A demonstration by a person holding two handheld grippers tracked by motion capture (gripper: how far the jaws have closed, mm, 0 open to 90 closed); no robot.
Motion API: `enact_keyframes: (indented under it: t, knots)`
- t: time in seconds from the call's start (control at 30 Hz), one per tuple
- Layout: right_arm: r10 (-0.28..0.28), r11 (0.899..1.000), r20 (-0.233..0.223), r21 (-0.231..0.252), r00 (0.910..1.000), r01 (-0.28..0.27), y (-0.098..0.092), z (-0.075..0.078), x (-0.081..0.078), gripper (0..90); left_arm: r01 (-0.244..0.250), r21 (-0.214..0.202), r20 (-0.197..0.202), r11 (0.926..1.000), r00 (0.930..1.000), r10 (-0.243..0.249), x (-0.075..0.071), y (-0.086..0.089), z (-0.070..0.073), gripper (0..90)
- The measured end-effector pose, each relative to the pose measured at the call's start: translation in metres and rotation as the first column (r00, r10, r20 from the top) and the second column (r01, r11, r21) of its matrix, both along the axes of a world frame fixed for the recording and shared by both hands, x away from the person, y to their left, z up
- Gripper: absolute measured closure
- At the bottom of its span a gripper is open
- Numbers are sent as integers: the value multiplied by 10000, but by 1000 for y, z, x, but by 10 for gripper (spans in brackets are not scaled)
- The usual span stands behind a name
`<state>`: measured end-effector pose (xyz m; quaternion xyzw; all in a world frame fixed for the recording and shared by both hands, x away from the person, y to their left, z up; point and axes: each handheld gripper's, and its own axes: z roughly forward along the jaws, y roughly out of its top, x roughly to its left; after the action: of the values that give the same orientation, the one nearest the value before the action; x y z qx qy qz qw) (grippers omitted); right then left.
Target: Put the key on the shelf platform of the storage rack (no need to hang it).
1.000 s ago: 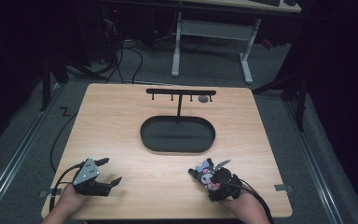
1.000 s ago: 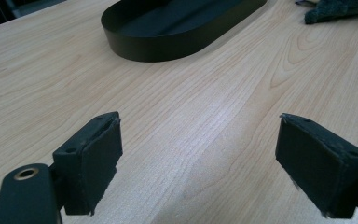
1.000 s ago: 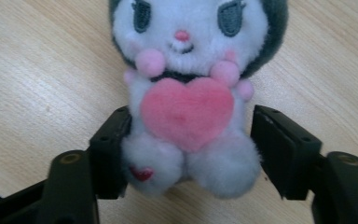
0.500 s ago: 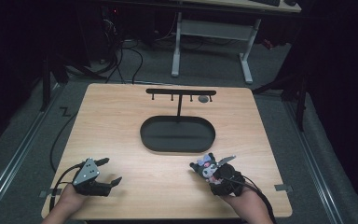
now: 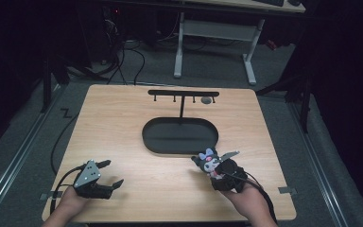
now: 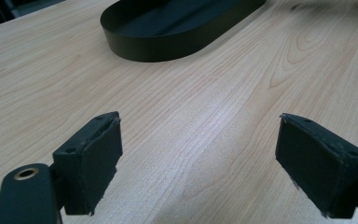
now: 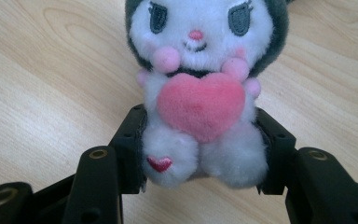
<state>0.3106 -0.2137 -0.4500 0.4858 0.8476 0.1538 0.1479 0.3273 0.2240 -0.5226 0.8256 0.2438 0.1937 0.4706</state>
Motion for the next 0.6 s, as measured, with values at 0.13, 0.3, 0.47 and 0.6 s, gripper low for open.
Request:
enact_keyframes:
  t: [0.13,0.3,0.47,0.6]
  knots:
    - [-1,10000,128,-27,9999,1,3,2,4,472,1,4,3,10000,10000,-1,0,0,0,155]
    - [-14,10000,164,-30,9999,15,8,8,13,472,15,28,7,10000,10000,-15,0,0,0,155]
    - [34,9999,188,-106,9998,-32,14,13,20,471,15,-8,-2,10000,10000,-15,0,0,0,155]
    - [89,9998,240,-173,9997,-84,17,16,25,472,16,2,5,10000,10000,-16,0,0,0,155]
